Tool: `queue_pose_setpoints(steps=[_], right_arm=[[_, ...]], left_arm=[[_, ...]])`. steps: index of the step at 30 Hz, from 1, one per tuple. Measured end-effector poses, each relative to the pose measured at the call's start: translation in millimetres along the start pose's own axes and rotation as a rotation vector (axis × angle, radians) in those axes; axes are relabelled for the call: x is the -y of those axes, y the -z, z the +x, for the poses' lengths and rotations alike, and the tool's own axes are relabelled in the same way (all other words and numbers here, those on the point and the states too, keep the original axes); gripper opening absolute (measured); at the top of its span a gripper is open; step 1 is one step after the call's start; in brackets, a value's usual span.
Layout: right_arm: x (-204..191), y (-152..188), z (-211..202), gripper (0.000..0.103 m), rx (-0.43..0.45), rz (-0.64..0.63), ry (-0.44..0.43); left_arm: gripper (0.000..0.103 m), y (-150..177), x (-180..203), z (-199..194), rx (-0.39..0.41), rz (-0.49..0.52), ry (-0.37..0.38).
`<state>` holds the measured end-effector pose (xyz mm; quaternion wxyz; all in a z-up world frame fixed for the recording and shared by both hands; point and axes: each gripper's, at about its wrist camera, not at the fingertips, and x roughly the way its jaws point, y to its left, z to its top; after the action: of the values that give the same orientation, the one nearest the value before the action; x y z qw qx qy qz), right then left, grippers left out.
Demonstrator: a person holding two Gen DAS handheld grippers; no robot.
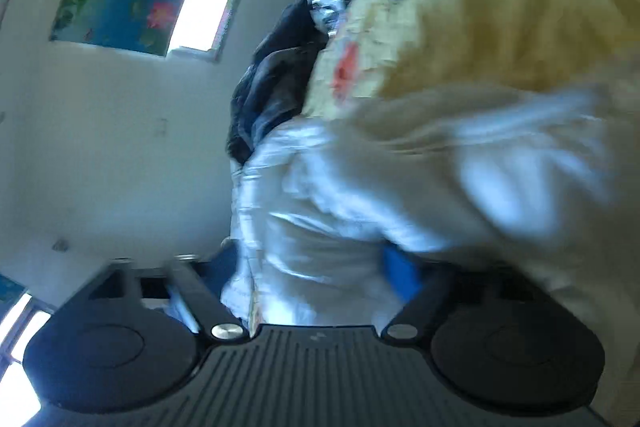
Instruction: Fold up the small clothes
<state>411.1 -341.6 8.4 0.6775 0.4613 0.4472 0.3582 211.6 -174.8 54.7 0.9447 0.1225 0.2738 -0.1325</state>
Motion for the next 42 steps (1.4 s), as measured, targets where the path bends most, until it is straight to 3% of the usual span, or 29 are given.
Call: queue_pose_setpoints(steps=[5,8,10,12,18,32,36,42], right_arm=[[9.5,1.2,1.7,0.069,0.027,-0.011,-0.003],[-1.4,2.5,4.6,0.08,0.025,-0.004,0.019],[-15.6,4.8,-1.5,0.094,0.044,-0.008,0.019],[-30.6,9.8,-9.8,0.1,0.075,-0.036,-0.013],[-54.8,24.8,-24.8,0.102,0.112,-0.073,-0.079],[-28.8,45.7,-33.9,0.102,0.102,-0.036,-0.02],[-9.9,47.4,-35.1,0.097,0.103,-0.016,-0.024],[-17.1,44.6,-59.8,0.102,0.154,0.013,-0.094]], left_arm=[[0.083,-5.5,-15.3,17.4,-0.046,-0.053,0.028],[0.083,-16.7,-15.2,6.5,-0.067,-0.066,0.034],[0.083,-23.6,-21.3,3.4,-0.079,-0.081,0.029],[0.083,-29.3,-23.0,-2.3,-0.081,-0.09,0.026],[0.083,-39.3,-21.8,-9.8,-0.092,-0.076,-0.045],[0.085,-29.0,-14.5,2.4,-0.115,-0.067,-0.081],[0.085,-20.3,-6.1,0.1,-0.08,-0.023,-0.096],[0.085,-19.2,-23.2,-44.8,0.003,-0.048,-0.057]])
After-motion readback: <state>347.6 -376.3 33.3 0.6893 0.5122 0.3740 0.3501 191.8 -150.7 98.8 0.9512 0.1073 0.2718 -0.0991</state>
